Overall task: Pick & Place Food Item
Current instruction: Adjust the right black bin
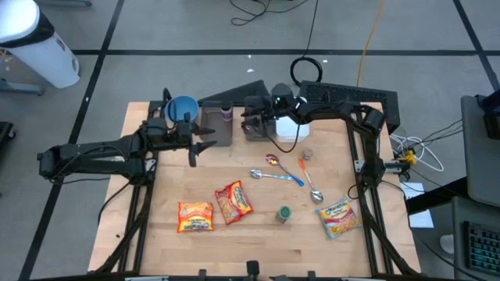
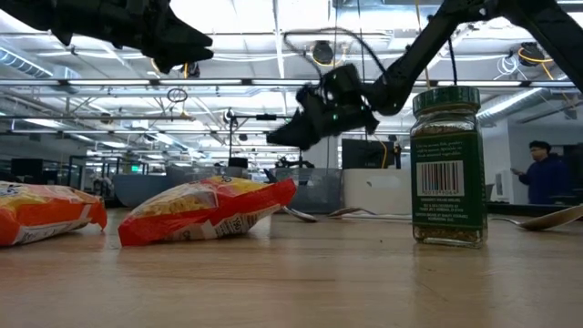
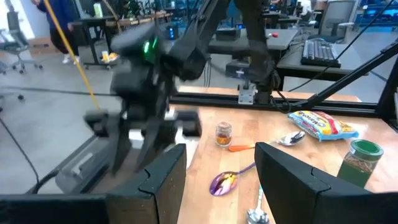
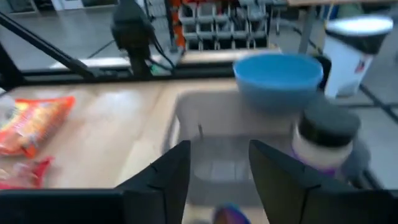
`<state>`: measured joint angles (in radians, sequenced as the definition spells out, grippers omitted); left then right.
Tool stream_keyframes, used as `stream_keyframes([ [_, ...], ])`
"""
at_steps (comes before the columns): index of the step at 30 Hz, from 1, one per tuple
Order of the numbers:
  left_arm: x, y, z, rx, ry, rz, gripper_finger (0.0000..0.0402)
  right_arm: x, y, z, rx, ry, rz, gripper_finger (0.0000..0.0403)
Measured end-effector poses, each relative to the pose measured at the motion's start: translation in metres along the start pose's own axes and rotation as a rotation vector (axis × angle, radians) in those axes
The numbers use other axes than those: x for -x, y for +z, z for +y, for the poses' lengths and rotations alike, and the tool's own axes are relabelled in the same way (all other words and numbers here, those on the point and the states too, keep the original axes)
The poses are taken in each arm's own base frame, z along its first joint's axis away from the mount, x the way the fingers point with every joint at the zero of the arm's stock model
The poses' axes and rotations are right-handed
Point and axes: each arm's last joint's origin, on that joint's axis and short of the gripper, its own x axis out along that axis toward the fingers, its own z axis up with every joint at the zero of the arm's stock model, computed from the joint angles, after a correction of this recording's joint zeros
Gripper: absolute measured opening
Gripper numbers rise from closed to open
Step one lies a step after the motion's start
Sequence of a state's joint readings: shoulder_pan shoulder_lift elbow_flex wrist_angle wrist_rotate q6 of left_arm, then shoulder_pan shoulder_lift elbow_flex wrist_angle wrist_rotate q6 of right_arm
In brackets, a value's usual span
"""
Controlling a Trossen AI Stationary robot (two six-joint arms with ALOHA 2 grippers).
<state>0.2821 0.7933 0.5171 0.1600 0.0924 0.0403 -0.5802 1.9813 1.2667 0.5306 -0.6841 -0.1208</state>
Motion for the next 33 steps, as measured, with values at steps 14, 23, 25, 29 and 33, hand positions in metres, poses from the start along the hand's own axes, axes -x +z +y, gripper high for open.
stream_keyframes([
  [14, -0.013, -0.007, 0.022, 0.042, 0.147, 0.11, 0.0198, 0.061, 0.117, 0.114, 0.466, -0.198, -0.001, 0.0137],
  [23, -0.067, 0.013, 0.045, -0.031, 0.095, 0.379, 0.0198, 0.108, 0.081, 0.155, 0.312, -0.222, -0.027, 0.0136],
  [25, -0.083, 0.019, 0.049, -0.057, 0.077, 0.443, 0.0198, 0.115, 0.062, 0.158, 0.263, -0.271, -0.032, 0.0135],
  [29, -0.116, 0.028, 0.051, -0.105, 0.027, 0.551, 0.0198, 0.127, 0.024, 0.162, 0.163, -0.368, -0.074, 0.0136],
  [33, -0.151, 0.029, 0.048, -0.149, -0.037, 0.667, 0.0198, 0.14, -0.004, 0.168, 0.081, -0.422, -0.158, 0.0136],
])
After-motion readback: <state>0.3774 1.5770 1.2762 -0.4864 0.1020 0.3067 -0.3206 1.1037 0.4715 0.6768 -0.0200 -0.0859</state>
